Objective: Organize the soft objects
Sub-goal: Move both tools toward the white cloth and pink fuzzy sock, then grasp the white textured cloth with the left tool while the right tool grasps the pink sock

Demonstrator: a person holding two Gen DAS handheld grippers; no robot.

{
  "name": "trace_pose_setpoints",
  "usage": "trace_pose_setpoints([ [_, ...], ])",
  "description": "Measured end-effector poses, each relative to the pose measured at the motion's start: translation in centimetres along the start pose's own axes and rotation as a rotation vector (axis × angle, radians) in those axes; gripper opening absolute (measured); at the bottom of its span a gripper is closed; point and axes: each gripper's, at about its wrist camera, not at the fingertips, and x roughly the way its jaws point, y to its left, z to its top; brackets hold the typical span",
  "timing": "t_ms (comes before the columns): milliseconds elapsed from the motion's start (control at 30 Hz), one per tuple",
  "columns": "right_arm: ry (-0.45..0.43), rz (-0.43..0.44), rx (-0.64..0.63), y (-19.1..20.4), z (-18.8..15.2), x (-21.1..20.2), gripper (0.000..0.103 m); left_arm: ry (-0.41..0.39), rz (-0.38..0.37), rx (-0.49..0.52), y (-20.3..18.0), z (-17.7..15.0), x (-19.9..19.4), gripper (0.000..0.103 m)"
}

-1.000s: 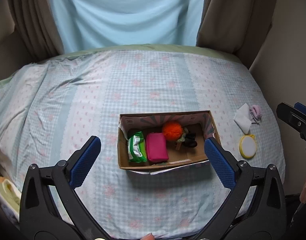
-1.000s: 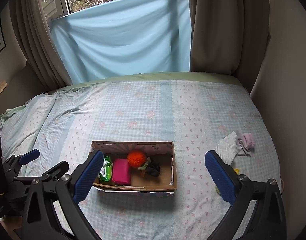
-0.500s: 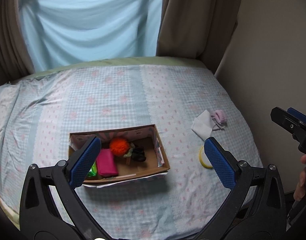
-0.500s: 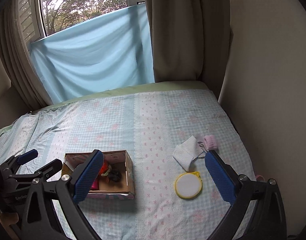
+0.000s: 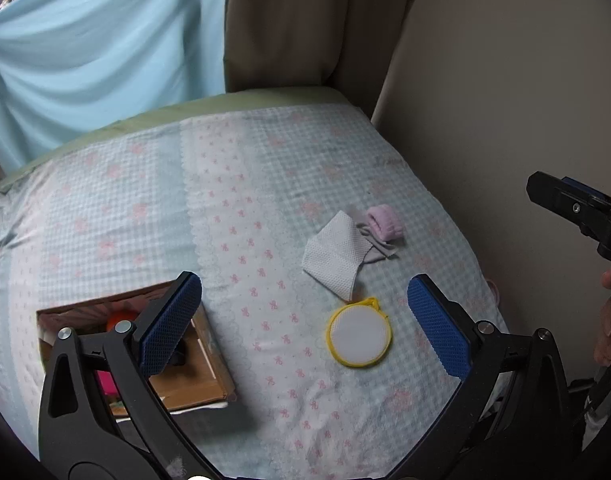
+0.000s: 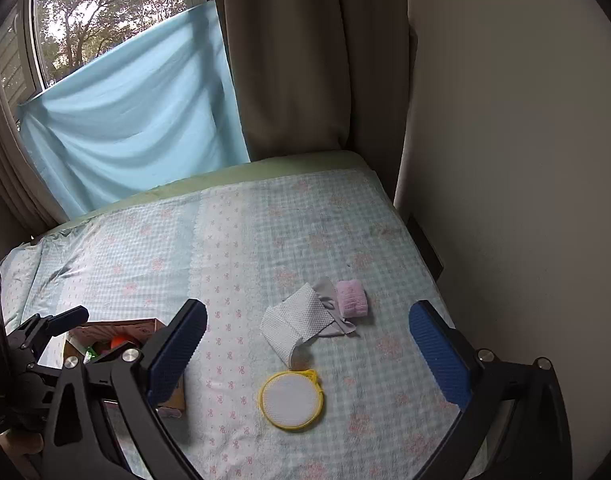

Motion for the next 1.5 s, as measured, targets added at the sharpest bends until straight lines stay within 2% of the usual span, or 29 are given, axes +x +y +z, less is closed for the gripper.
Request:
trace_pose_setpoints([
  [333, 0.061, 0.037, -0.004, -6.6, -0.9, 11.4, 0.101, 0.162, -0.050, 0.106, -3.4, -0.7, 15.9, 0.103],
  [600, 0.126, 0.059, 0.005, -9.3, -3.6, 20.6, 0.101, 0.292, -0.067, 0.180, -3.6, -2.9, 26.3, 0.103],
  [867, 0.158, 0.103, 0.039, -10.7, -5.2, 27.5, 0.101, 0.349, -0.109, 0.253, -3.8, -3.1, 32.4, 0.103],
  [1167, 0.193, 0.132, 0.048, -10.7, -5.6, 31.8, 0.094, 0.366, -0.181, 0.326, -3.7, -2.0, 34.7, 0.102],
  [1200, 0.198, 0.132, 0.052, -10.7, -5.6, 32.1, 0.089, 0.365, -0.180, 0.336, -3.8, -2.1, 34.7, 0.101],
  [1267, 0.216, 0.135, 0.054, -10.7, -5.6, 32.9, 0.080, 0.352, -0.167, 0.361, -4.2, -2.2, 34.7, 0.090],
  [1333, 0.231, 0.135, 0.055, -10.6, -5.7, 33.5, 0.070, 0.340, -0.134, 0.392, -4.6, -2.2, 34.6, 0.073],
  [1367, 0.239, 0.135, 0.054, -10.5, -5.8, 33.7, 0.064, 0.333, -0.119, 0.405, -4.7, -2.3, 34.5, 0.069],
  [1467, 0.251, 0.130, 0.031, -10.0, -6.1, 33.9, 0.045, 0.318, -0.114, 0.402, -4.7, -2.2, 34.2, 0.055],
  [1500, 0.252, 0.124, 0.022, -9.8, -6.2, 33.9, 0.043, 0.313, -0.113, 0.395, -4.6, -2.0, 34.1, 0.046],
])
